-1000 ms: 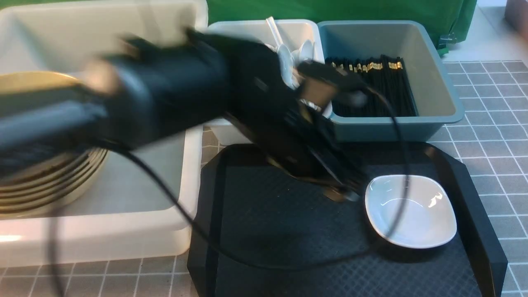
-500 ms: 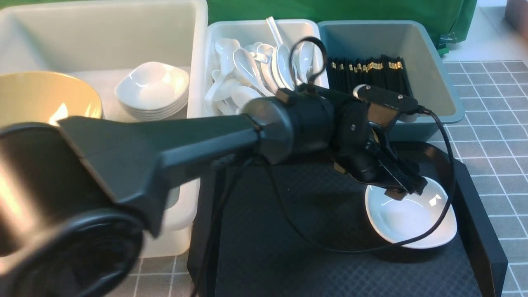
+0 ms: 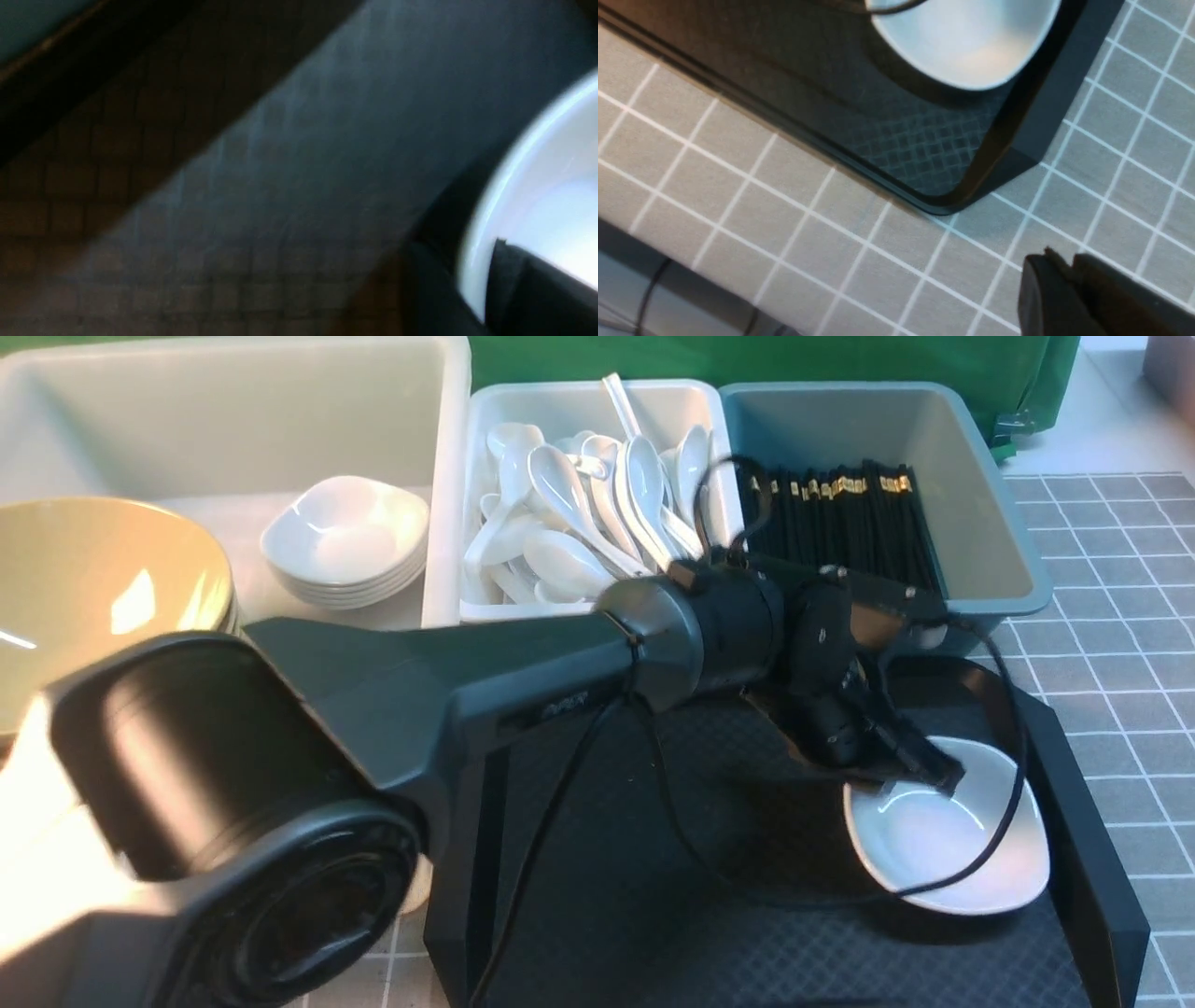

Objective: On grey table put chopsticks spoon bowls plates into blue grey white boxes.
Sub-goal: 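Grasp the small white bowl on the black tray by its rim with the left gripper, then place the white bowl into the white bin with the other dishes with the left gripper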

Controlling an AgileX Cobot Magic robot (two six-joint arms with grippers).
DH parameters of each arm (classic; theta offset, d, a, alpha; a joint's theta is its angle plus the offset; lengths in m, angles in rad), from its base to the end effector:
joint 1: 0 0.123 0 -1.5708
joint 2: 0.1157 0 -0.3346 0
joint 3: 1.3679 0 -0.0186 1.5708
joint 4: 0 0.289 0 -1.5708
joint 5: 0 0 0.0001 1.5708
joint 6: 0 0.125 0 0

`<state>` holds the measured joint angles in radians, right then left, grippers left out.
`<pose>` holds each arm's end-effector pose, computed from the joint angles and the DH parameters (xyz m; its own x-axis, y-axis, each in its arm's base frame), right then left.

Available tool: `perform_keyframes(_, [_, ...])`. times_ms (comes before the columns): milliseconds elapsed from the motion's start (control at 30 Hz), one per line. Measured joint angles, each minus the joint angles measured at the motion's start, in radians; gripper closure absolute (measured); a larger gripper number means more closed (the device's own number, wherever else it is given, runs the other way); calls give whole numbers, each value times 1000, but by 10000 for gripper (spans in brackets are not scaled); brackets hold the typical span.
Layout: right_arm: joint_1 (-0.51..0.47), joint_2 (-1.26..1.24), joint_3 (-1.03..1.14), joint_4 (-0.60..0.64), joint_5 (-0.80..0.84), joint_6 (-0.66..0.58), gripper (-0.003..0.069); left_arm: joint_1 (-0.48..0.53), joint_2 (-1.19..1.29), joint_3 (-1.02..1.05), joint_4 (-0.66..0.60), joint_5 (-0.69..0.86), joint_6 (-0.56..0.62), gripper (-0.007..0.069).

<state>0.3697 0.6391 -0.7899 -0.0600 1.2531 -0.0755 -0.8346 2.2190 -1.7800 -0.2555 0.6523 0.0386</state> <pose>0.0945 0.0290 0.3324 -0.7570 -0.3941 -0.5211 -0.4058 0.9087 -0.0979 0.3732 -0.4405 0.1793 -0.6834 0.5109 -0.5214 0.6854 0.6950 -0.2173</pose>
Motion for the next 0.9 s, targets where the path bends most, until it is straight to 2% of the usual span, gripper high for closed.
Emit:
perform_keyframes(100, [0,6,0,30,-26,0,563,7,-46,0,36,39,16,605])
perform_keyframes(133, [0,20,0,47,-50,0,563,27,-103,1,87,91,34,620])
perform_keyframes(233, [0,52,-2,71,-74,-16,563,59,-175,2,140,137,36,622])
perform_keyframes(300, [0,130,-36,163,-82,-99,563,120,-299,3,168,181,43,622])
perform_keyframes(333, [0,135,-40,172,-82,-99,563,126,-308,3,171,184,43,622])
perform_keyframes(400, [5,223,-110,291,-81,-208,563,200,-427,3,175,218,58,622])
perform_keyframes(500, [31,286,-169,348,-91,-256,565,273,-509,2,183,254,62,622])
perform_keyframes(700, [207,465,-331,372,-156,-286,613,588,-674,48,216,394,84,622])
perform_keyframes(767, [266,511,-361,375,-186,-287,615,685,-702,108,214,391,92,622])
perform_keyframes(800, [277,526,-367,375,-192,-287,615,685,-702,108,214,391,92,622])
perform_keyframes(900, [356,614,-414,370,-236,-288,615,836,-711,218,151,311,106,622])
